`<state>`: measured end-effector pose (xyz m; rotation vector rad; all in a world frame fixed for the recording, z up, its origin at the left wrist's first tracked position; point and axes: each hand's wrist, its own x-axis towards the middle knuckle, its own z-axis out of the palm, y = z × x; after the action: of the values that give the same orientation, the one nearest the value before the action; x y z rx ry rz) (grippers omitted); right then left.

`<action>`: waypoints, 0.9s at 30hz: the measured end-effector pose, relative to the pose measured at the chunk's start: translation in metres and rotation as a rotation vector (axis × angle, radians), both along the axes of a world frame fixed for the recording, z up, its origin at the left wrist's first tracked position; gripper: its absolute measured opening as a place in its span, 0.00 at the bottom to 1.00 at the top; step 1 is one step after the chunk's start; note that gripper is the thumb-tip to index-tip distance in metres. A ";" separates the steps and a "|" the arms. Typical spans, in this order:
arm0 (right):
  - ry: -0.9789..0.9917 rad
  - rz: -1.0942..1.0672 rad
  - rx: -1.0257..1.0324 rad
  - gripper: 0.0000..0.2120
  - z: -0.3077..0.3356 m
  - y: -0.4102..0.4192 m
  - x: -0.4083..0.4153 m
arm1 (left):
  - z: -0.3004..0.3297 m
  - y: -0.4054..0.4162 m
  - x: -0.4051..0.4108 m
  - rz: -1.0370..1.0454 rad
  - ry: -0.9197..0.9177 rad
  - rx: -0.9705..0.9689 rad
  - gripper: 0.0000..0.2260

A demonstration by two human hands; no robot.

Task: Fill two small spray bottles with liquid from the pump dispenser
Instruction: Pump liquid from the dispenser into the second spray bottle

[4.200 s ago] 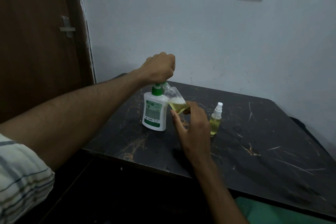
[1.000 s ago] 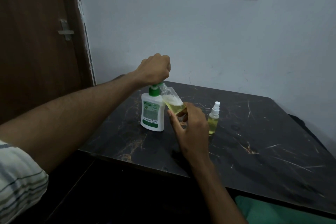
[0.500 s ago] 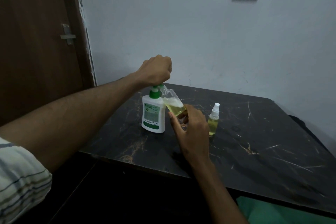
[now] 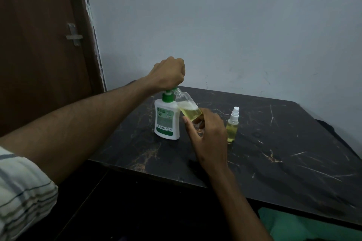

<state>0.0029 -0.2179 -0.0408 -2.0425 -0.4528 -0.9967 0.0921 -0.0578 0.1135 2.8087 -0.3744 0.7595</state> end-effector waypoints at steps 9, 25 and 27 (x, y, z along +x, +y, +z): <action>-0.004 0.010 0.006 0.17 0.001 -0.001 0.000 | 0.004 -0.004 -0.002 -0.002 -0.015 0.005 0.07; -0.018 0.009 0.006 0.14 0.000 -0.002 0.000 | 0.005 -0.005 -0.007 0.015 -0.028 0.026 0.07; -0.019 0.009 0.006 0.14 0.000 -0.001 0.000 | 0.006 -0.005 -0.006 0.006 -0.025 0.028 0.08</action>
<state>0.0030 -0.2192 -0.0408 -2.0247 -0.4685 -1.0119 0.0858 -0.0632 0.1200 2.8297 -0.3839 0.7980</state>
